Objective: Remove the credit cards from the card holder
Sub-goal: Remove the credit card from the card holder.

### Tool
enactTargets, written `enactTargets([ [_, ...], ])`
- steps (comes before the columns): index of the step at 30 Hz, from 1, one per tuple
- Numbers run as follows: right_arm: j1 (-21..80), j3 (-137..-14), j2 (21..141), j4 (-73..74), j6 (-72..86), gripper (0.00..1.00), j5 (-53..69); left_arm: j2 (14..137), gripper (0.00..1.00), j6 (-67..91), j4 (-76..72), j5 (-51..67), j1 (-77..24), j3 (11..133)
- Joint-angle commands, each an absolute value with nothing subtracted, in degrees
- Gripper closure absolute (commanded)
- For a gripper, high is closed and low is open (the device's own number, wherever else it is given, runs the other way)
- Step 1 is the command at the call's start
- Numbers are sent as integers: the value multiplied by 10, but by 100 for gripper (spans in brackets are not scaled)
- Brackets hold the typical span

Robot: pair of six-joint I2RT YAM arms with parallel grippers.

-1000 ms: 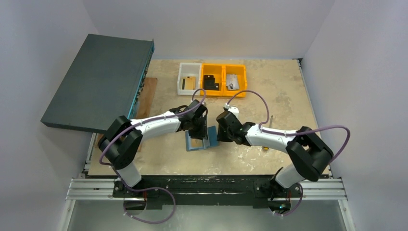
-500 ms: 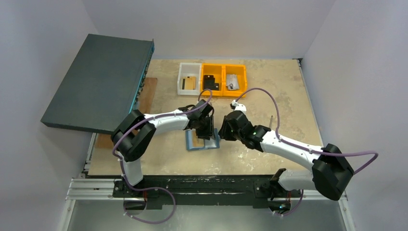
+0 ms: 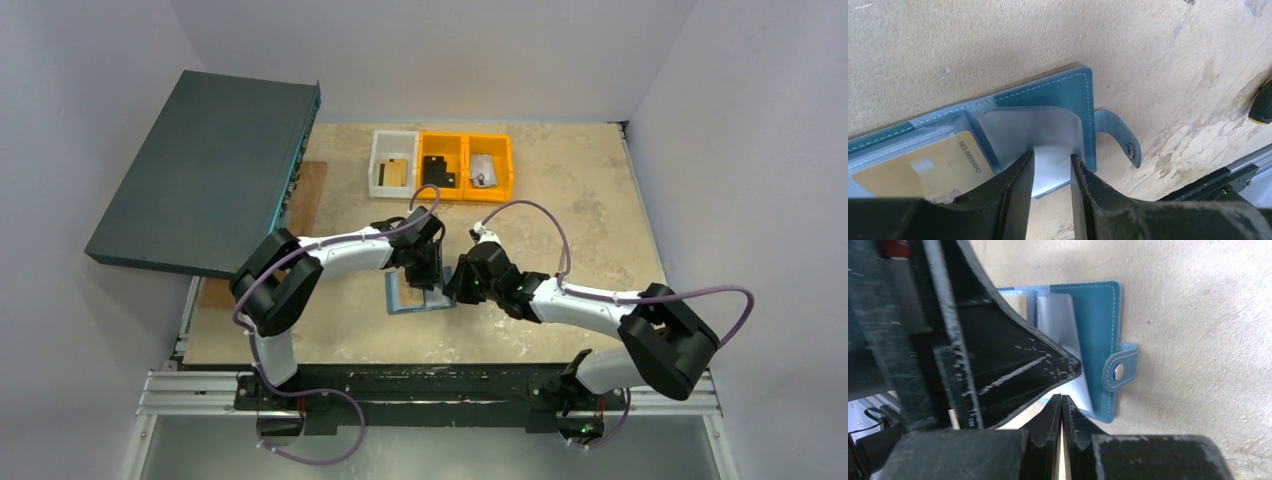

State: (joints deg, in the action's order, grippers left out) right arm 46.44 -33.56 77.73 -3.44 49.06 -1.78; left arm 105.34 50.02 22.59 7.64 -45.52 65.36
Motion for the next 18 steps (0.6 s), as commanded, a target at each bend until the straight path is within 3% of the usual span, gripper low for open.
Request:
enactTargets([
  [1, 462, -316, 794, -109, 516, 98, -2, 1024, 68, 494, 246, 65, -458, 682],
  [8, 446, -296, 837, -155, 556, 100, -6, 1004, 68, 474, 275, 51, -457, 688],
  [10, 444, -299, 846, -157, 559, 100, -5, 978, 63, 466, 290, 27, -456, 679],
  [14, 444, -307, 849, -149, 554, 100, -2, 909, 58, 448, 320, -18, -440, 642],
  [18, 444, -322, 846, -153, 532, 100, 29, 866, 59, 435, 317, -10, -410, 584],
])
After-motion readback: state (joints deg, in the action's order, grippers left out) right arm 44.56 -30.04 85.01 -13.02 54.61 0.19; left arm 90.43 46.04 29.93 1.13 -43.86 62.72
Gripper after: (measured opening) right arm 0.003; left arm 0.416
